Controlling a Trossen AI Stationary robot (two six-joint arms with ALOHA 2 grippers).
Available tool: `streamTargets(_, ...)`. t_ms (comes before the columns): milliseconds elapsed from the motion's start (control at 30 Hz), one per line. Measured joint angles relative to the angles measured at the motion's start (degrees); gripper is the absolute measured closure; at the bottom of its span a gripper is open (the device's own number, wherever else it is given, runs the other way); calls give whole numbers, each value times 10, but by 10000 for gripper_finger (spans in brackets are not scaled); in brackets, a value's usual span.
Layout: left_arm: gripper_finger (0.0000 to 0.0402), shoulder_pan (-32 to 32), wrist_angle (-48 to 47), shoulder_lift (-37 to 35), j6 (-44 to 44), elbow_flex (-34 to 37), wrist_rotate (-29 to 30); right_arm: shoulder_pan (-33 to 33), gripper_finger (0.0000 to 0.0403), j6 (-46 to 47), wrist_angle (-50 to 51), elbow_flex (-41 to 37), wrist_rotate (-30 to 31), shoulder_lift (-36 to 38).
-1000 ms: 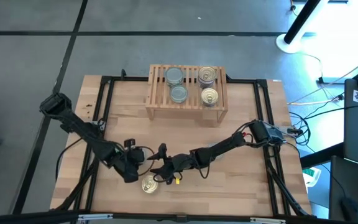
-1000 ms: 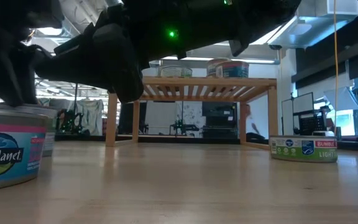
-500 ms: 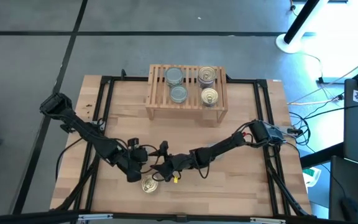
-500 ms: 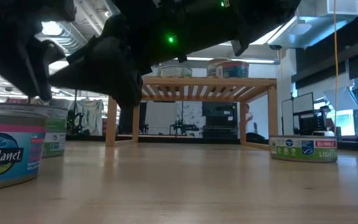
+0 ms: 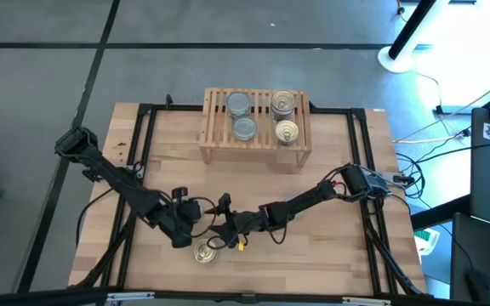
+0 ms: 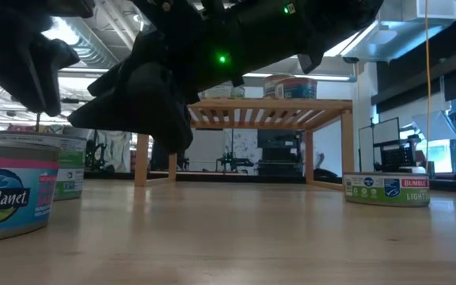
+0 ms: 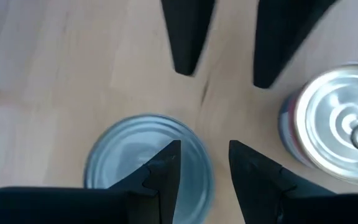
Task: Stack canned seafood by type on shelf
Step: Stack the green white tuna can on top of the green white tuna can on the shelf
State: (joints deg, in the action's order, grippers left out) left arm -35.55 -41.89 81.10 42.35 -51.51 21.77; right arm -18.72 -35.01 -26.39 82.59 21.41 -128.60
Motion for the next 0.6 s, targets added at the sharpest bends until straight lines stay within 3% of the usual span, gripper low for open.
streamTargets(600,270,-35,4,14,53,13,-1,0,116,0,0,0,0,0)
